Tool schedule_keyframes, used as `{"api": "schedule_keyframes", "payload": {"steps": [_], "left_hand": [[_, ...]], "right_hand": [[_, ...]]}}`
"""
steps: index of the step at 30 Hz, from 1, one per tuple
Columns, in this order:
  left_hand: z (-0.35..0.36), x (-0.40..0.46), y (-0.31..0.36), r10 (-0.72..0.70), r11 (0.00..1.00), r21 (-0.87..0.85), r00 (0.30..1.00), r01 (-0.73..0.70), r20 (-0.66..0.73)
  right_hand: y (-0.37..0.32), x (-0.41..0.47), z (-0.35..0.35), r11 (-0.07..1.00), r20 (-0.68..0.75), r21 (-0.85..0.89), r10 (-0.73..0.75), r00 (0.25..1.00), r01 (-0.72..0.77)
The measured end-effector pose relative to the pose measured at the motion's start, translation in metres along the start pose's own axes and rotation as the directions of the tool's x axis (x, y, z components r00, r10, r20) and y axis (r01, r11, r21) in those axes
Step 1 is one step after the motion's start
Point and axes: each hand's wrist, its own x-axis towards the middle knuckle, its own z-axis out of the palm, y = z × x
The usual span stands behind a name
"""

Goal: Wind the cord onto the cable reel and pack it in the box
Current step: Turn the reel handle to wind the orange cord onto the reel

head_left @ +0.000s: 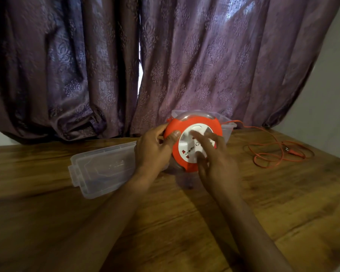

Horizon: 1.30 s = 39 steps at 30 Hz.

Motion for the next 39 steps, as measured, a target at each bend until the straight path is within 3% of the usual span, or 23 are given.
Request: {"api": "schedule_keyframes", "payload": {"steps": [6,16,23,28,33,39], "left_hand": [[0.0,0.001,-0.006,-0.03,0.999,-0.037,0.999,0.03,0.012],[0.002,-0.001,0.002,-0.009,0.999,-0.032,0.999,0.01,0.033],[0.004,-0.006,0.004,0.017,1.0,-0.019,1.0,-0.017,0.006],[0.011,-0.015,0.006,0.037,0.998,0.056,0.999,-0.039,0.023],[0.012,-0.016,0.003,0.051,0.994,0.095,0.997,-0.056,0.052],[0.004,-0.005,0.002,-0.009,1.0,0.023,1.0,0.009,0.011]], "right_hand": [[0.0,0.0,0.003,0.993,0.236,-0.115,-0.006,0.972,0.034],[0.003,-0.001,0.003,0.979,0.101,-0.206,0.021,0.995,0.0],[0.002,-0.003,0.005,0.988,-0.028,-0.121,0.089,0.996,-0.092],[0.005,-0.003,0.009,0.919,-0.083,0.091,0.39,0.917,-0.383],[0.004,-0.006,0.009,0.823,-0.027,0.284,0.519,0.854,-0.492],[-0.001,-0.004,0.003,0.963,-0.134,0.165,0.238,0.962,-0.215]]}}
